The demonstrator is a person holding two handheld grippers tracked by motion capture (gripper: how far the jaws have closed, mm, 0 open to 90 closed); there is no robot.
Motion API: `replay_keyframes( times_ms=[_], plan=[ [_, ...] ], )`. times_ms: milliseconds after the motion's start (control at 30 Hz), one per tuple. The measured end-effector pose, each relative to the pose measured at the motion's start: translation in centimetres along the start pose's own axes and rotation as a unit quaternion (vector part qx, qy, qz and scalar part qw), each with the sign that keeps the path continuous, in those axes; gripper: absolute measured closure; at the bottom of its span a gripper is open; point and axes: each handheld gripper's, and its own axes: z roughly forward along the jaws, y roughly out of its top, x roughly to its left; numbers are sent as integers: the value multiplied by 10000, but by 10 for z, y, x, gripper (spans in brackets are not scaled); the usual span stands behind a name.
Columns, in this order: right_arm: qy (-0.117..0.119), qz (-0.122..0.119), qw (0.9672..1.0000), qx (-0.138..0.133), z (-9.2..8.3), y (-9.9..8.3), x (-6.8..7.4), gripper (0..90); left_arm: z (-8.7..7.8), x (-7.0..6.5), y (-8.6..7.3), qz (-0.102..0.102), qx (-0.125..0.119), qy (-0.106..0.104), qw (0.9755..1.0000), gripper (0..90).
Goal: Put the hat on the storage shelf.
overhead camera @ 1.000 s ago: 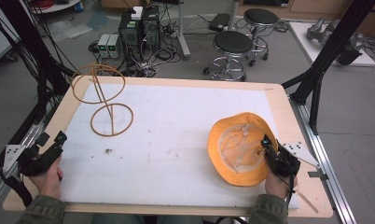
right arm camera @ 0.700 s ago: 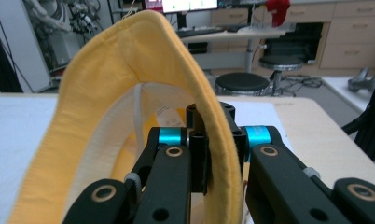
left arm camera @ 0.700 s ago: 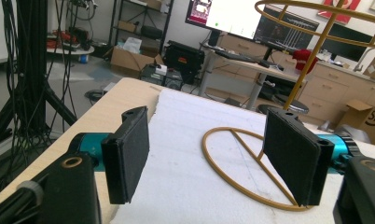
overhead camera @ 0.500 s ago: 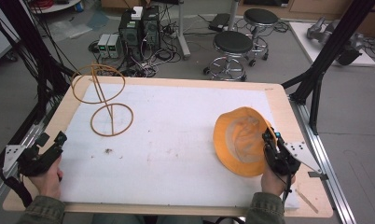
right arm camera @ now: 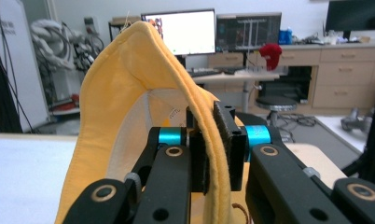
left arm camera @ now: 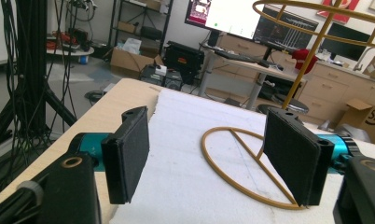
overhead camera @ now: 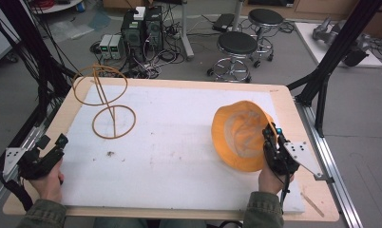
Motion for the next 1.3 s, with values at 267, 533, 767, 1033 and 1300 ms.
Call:
replay_keyframes(
  times_ms=[267,533,767,1033,1300],
  plan=[
    [55,-122,9995,-291,15,28,21,842,0,1,0,-53,-23,-4,10000,318],
    [142,-509,9967,-623,27,73,50,841,-1,3,1,-109,-8,45,9999,319],
    [194,-785,9944,-676,45,91,74,841,0,5,0,-184,-27,55,9998,319],
    [234,-974,9933,-582,71,103,102,841,-1,4,1,-248,-59,19,9997,319],
    [124,-764,9947,-677,105,123,125,841,2,4,-2,-438,6,-102,9990,320]
  ],
)
